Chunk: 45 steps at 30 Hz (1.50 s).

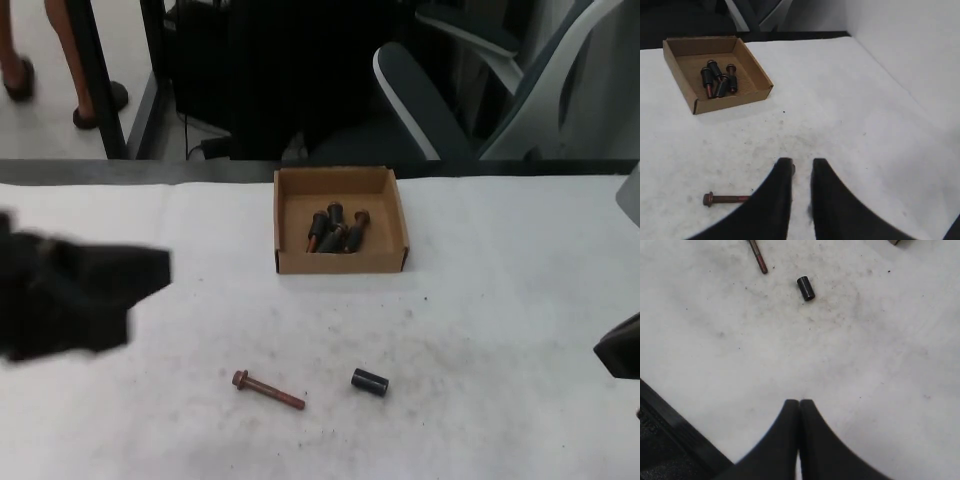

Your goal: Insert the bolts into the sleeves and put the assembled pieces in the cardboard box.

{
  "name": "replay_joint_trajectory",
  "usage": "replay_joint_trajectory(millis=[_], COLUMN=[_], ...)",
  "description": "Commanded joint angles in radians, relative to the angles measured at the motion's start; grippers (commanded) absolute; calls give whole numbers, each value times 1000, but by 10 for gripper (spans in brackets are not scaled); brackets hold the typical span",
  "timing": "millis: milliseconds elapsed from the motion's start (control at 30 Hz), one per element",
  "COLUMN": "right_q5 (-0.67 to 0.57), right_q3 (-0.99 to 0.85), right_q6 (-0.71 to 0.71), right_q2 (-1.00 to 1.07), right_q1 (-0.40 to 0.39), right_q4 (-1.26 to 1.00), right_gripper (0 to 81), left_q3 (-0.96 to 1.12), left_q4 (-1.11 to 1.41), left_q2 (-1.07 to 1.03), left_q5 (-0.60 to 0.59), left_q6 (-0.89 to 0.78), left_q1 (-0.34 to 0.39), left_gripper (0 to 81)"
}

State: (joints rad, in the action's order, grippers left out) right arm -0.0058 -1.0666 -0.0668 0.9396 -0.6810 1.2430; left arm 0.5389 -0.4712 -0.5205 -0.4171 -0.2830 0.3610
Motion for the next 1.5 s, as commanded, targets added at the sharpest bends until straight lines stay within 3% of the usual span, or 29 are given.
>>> replay_joint_trajectory(millis=[0, 233, 300, 467, 667, 1000, 1267, 1467], right_q5=[-7, -7, -7, -7, -7, -7, 75, 76], right_q3=[-1, -1, -1, -1, -23, -188, -251, -251], right_q6=[-3, 8, 8, -53, -147, -195, -357, -363], right_q2=[-9, 25, 59, 202, 429, 753, 896, 942], right_q1=[1, 1, 1, 1, 1, -6, -47, -48], right_q4=[-5, -5, -5, -28, -188, -309, -319, -385], right_gripper=[0, 8, 71, 321, 260, 259, 259, 259], left_q3=[-9, -17, -17, -17, -17, -17, -17, -17], left_q4=[1, -146, -158, -160, -160, -160, -160, -160], left_q2=[32, 216, 244, 262, 262, 262, 262, 262], left_q5=[5, 5, 5, 5, 5, 5, 5, 5], left_q6=[-25, -30, -30, -30, -30, -30, -30, -24], left_q1=[0, 0, 0, 0, 0, 0, 0, 0], left_gripper=[143, 143, 143, 143, 143, 143, 143, 143])
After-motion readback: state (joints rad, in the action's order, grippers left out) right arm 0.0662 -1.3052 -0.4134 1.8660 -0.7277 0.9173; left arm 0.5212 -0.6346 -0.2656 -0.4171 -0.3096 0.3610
